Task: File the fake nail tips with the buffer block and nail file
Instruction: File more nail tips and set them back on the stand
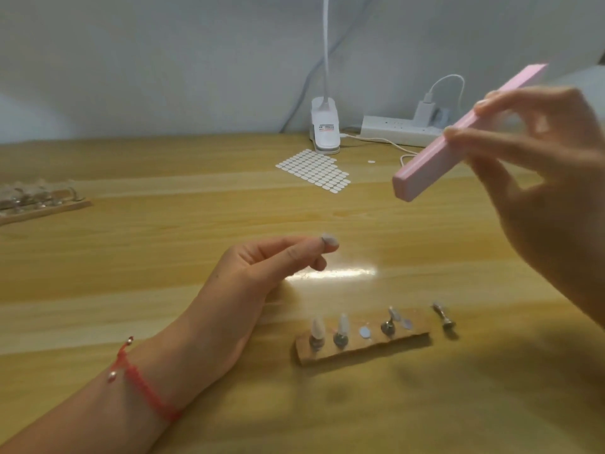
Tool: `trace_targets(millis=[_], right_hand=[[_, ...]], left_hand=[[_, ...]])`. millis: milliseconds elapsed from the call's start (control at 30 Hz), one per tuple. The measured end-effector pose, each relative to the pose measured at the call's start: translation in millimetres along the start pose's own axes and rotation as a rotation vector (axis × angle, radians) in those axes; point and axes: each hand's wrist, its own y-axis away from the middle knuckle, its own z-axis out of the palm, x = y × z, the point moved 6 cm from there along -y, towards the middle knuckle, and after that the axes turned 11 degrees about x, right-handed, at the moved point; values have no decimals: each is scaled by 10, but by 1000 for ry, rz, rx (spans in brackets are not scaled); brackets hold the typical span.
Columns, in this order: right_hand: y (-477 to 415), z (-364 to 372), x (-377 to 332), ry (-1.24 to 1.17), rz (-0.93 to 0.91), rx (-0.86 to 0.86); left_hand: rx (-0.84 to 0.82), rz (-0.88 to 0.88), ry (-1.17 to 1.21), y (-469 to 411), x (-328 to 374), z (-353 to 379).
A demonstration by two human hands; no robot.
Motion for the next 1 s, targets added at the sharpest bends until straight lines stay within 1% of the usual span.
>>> trace_targets(millis=[100, 233, 333, 467, 633, 833, 933, 1000], right_hand=[[105, 108, -91, -71, 17, -41], [202, 183, -353, -309, 75, -98], [253, 187, -618, -434, 17, -128], [314, 215, -812, -425, -112, -190], [294, 242, -717, -326, -147, -170], [266, 218, -672, -245, -212, -161], [302, 218, -736, -300, -206, -146], [411, 261, -880, -369, -243, -194]], left_hand=[[18, 16, -15, -19, -27, -11], [77, 11, -32, -42, -55, -23], [48, -37, 27, -37, -77, -17], [28, -54, 93, -23, -71, -1], [15, -49, 143, -24, -59, 18], [-54, -37, 129, -19, -26, 34], [-47, -65, 125, -22, -38, 11], [-53, -86, 127, -22, -47, -2]])
